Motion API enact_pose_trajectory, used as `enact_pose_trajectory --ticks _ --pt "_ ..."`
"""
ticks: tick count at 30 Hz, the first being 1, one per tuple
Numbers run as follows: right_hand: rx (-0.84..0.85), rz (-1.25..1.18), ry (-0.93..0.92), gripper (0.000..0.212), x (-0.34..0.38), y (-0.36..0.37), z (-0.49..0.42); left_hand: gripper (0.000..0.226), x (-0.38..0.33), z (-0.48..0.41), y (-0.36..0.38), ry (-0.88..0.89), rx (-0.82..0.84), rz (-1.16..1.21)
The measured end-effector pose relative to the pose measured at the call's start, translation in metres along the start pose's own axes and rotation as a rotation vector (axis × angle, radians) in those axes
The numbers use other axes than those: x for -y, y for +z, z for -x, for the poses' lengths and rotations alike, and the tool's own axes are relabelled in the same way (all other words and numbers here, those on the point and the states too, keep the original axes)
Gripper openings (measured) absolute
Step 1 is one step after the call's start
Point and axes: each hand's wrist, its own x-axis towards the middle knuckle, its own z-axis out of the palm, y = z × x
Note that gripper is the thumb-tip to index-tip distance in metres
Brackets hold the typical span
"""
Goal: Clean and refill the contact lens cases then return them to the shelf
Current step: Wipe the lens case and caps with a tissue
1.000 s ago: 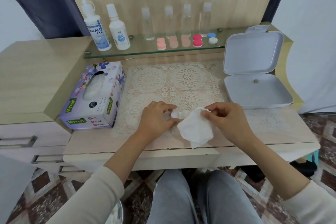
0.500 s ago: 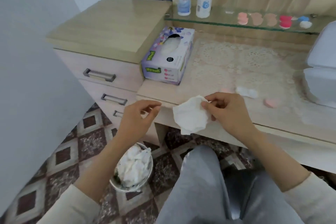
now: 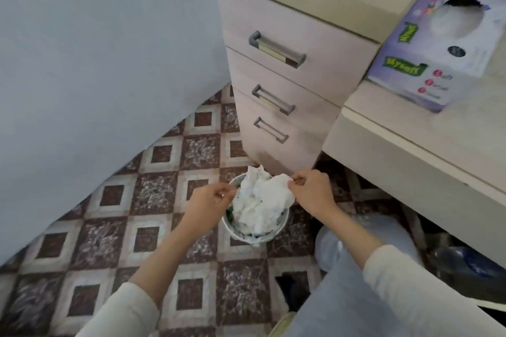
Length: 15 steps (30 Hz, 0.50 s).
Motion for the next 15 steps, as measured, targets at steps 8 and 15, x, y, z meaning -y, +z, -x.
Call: enact_pose_trajectory --ticks 8,15 --pt "0.229 -0.057 0.224 0.025 -0.008 0.069 -0.042 0.014 0.03 -0.011 -0.006 -0.067 0.027 0.024" --pt "0.376 0.083 0.166 0.05 -0.018 0.065 -0.049 0.015 0.035 -0.013 -0.003 -0.061 0.055 0.005"
